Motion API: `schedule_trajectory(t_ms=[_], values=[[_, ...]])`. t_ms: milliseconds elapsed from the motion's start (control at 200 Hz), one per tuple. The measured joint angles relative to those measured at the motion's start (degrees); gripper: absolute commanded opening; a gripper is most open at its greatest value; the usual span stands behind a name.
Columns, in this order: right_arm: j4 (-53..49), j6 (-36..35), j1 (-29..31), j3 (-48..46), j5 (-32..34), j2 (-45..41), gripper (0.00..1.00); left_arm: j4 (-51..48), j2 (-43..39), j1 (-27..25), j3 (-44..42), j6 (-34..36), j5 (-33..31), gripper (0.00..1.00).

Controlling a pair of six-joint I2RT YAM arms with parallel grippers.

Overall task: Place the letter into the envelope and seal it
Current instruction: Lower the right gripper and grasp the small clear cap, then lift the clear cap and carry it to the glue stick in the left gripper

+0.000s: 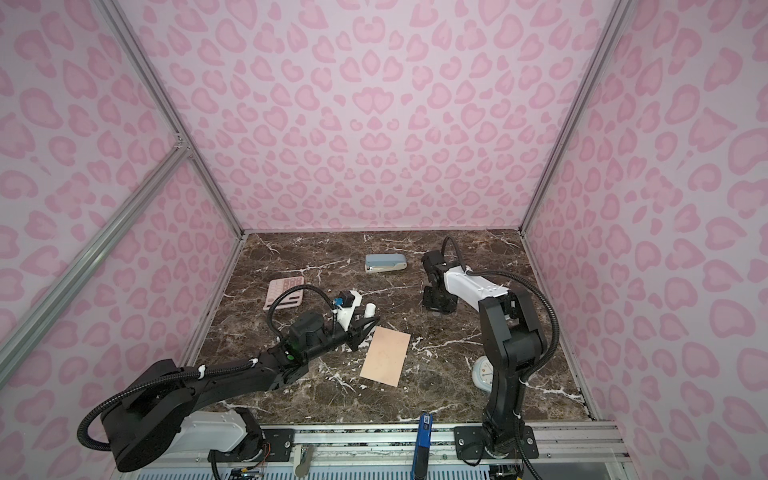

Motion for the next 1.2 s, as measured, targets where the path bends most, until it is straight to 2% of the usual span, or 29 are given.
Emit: schedule_trajectory(t_ms=[340,730,970,1200], values=[[-1.2,-0.1,1.4,-0.4,0.0,-4.3,0.27,-1.4,-2.3,-0.1,0.1,0.2,-0.5,0.04],[-4.9,-3.0,8.0,0.6,-0.3,-14.3,0.27,-7.6,-10.2,-0.2,-1.3,3.0,-5.4,0.04],[-6.4,-5.8,9.6,1.9,-4.1,-22.4,0.27,-10.6,-13.6,-0.2,-2.9,4.8,-7.5,0.04],[-8.2,-8.2,10.1,1.9,-10.7,-30.6,0.26,-12.7,-16.6,-0.2,-3.5,8.4,-7.6,0.04]])
